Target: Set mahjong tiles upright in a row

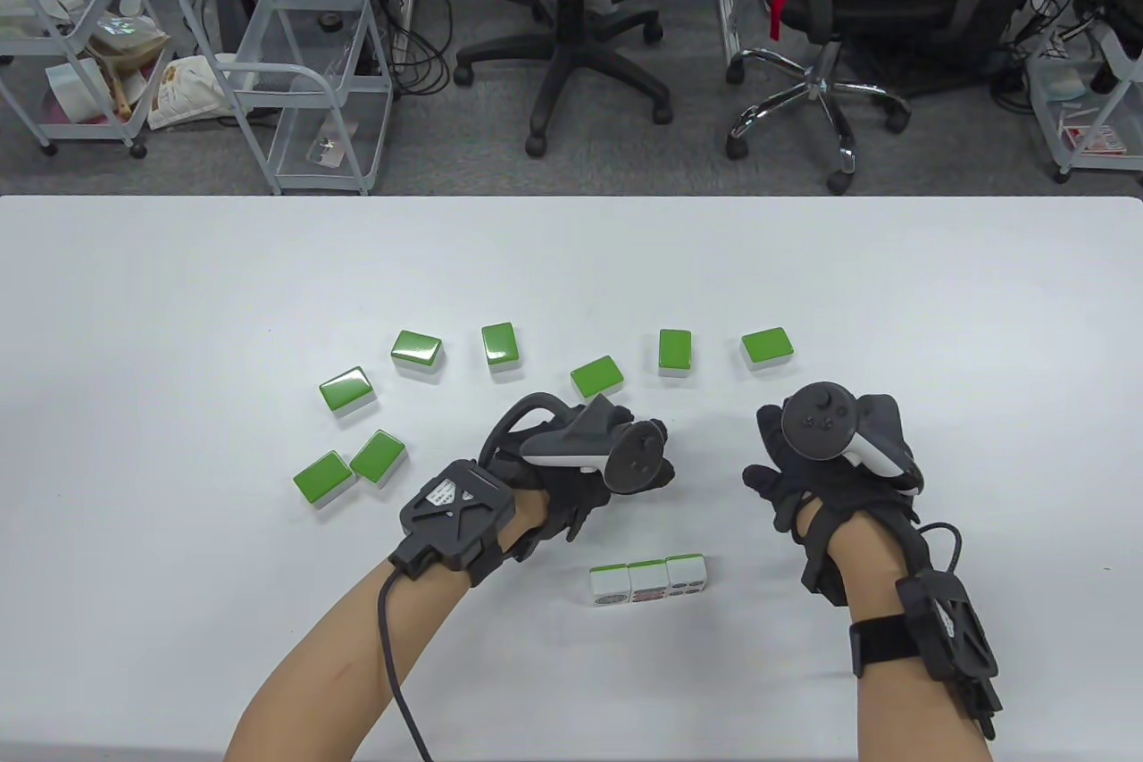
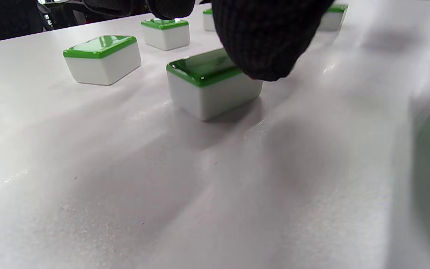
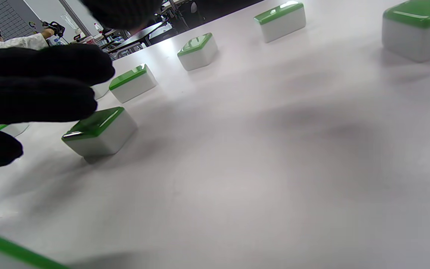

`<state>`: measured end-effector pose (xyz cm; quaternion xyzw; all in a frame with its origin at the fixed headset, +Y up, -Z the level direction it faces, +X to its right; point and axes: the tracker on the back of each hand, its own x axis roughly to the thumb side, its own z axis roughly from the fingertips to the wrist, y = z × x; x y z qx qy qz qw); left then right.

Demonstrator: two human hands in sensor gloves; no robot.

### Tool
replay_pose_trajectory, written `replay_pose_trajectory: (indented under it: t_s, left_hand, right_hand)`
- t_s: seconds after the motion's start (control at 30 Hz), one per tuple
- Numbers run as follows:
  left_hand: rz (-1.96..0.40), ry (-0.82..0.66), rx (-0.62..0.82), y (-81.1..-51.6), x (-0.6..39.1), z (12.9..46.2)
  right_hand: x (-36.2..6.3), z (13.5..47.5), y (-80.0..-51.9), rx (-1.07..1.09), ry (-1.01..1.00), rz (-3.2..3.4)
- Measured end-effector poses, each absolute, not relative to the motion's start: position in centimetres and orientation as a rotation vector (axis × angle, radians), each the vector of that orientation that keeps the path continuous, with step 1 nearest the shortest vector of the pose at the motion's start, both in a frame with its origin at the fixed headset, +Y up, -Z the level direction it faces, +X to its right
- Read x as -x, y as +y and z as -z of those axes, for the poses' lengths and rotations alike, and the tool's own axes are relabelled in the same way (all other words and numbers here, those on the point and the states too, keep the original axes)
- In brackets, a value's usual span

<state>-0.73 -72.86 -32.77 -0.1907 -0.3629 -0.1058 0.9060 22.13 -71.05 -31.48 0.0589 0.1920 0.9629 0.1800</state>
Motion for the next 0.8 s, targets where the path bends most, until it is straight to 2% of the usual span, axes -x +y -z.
replay_pose_trajectory:
  t_s: [0.2,0.5,0.8]
  left_hand:
    - [0.326,-0.75,0.357,-74.3,-0.2,33.6]
    - [0.396,-0.734,0.267,-74.7,-0.5,33.3]
    - [0.17,-0.667,0.486,-72.7,2.2,33.8]
  right_hand:
    - [-22.2,31.5,-70.9,-0.169,0.534,-2.718]
    - [-22.7,31.6,-70.9,-0.156,0.532,-2.707]
    - [-22.6,31.5,-70.7,-0.175,0.522,-2.689]
